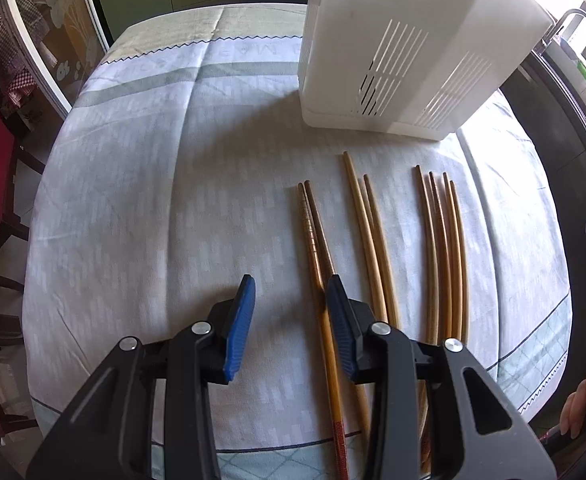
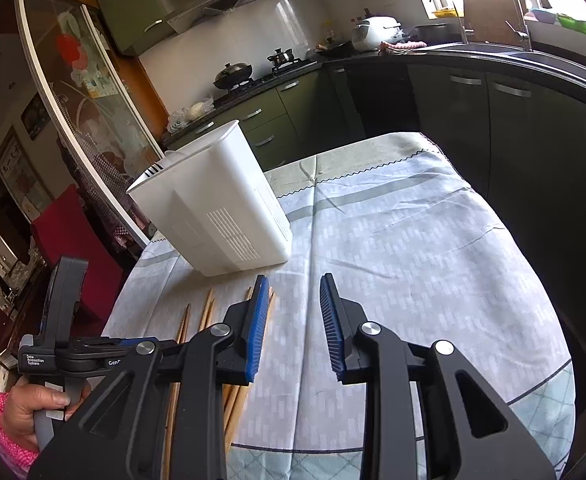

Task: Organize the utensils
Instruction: 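Lower the left gripper onto one wooden chopstick and close it while the right gripper moves to the chopsticks, then close the right gripper on another chopstick while the left gripper holds its chopstick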

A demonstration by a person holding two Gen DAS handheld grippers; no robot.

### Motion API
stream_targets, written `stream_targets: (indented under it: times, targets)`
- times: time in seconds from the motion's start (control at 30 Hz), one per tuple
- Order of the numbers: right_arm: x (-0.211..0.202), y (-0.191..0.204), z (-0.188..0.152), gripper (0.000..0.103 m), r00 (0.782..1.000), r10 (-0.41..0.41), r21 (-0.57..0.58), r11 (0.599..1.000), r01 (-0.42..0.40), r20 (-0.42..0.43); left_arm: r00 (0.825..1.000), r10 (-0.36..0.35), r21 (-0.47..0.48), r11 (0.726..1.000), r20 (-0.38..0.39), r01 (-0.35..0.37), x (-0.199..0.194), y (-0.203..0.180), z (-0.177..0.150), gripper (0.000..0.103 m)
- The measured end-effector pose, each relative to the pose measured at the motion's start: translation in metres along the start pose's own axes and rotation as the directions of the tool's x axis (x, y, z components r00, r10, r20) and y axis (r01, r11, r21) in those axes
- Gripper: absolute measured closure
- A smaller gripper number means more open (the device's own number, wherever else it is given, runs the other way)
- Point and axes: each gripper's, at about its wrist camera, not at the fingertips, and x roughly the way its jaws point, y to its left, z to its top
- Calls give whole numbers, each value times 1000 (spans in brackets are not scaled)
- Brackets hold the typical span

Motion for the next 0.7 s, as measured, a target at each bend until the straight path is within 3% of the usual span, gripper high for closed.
stream_targets:
  times: [0.1, 0.17, 0.23, 0.33, 0.43, 0.6, 0.7]
  targets:
    - [2, 2, 3, 76, 1000, -11, -15, 1000, 11, -16, 1000, 20, 10, 1000, -3, -20, 1, 0, 0, 69]
    - [9, 5, 3, 75, 998, -22, -30, 999, 20, -53, 999, 32, 21, 999, -5, -32, 0, -1, -2, 75]
    - [18, 8, 3, 65, 995, -22, -42, 999, 18, -100, 999, 47, 32, 998, -6, -47, 0, -2, 0, 86]
    - [37, 14, 1, 63, 982, -15, -53, 999, 5, -188, 999, 49, 39, 998, -15, -49, 1, 6, 3, 93]
    - [61, 22, -2, 63, 957, -10, -65, 998, -9, -289, 997, 72, 64, 995, -14, -70, 0, 11, 4, 95]
    - [100, 35, -7, 79, 908, -47, -103, 995, 4, -416, 995, 99, 98, 990, -3, -98, -1, 19, 5, 95]
    - [116, 39, -11, 83, 885, -63, -109, 994, 14, -462, 995, 99, 107, 989, 3, -99, 0, 25, 7, 95]
